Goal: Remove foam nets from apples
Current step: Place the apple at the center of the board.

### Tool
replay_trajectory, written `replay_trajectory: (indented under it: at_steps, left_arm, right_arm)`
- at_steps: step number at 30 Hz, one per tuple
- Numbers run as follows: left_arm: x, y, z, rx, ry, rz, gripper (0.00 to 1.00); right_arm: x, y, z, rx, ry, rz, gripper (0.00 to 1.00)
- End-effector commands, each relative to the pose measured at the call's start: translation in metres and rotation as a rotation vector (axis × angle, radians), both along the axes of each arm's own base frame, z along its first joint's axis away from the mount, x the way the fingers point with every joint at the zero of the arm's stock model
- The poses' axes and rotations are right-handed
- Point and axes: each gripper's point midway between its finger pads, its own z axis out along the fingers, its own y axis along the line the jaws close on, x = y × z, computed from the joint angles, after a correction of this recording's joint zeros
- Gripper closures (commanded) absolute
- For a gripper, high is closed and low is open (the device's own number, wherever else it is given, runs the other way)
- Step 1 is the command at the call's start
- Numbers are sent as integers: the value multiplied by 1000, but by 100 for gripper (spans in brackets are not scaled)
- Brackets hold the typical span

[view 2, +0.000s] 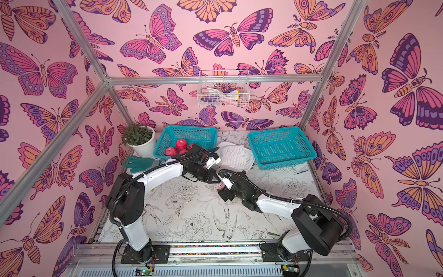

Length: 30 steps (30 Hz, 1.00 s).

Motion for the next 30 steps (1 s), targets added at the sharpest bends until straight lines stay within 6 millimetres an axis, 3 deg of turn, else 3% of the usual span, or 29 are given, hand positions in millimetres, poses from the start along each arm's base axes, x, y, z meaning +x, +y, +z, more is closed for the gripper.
replay_trajectory:
  at_steps: [1, 7, 13, 19, 23, 30]
  left_arm:
    - [-4, 3, -9, 20, -23, -23, 100]
    - [-15, 16, -18, 60, -76, -56, 100]
    - [-17, 20, -11, 63, -130, -72, 100]
    - [-16, 13, 3, 27, -168, -76, 100]
    - [-23, 7, 4, -13, -142, -110, 100]
    - [-25, 6, 0, -14, -122, -123, 100]
  right_arm:
    - [-3, 6, 12, 19, 6, 23, 1]
    - [-23, 10, 13, 45, 45, 124, 1]
    - [-33, 4, 10, 47, 69, 159, 1]
    - [-26, 9, 9, 56, 34, 161, 1]
    - [6, -4, 19, 94, -51, -2, 1]
    - [-7, 16, 16, 96, 5, 143, 1]
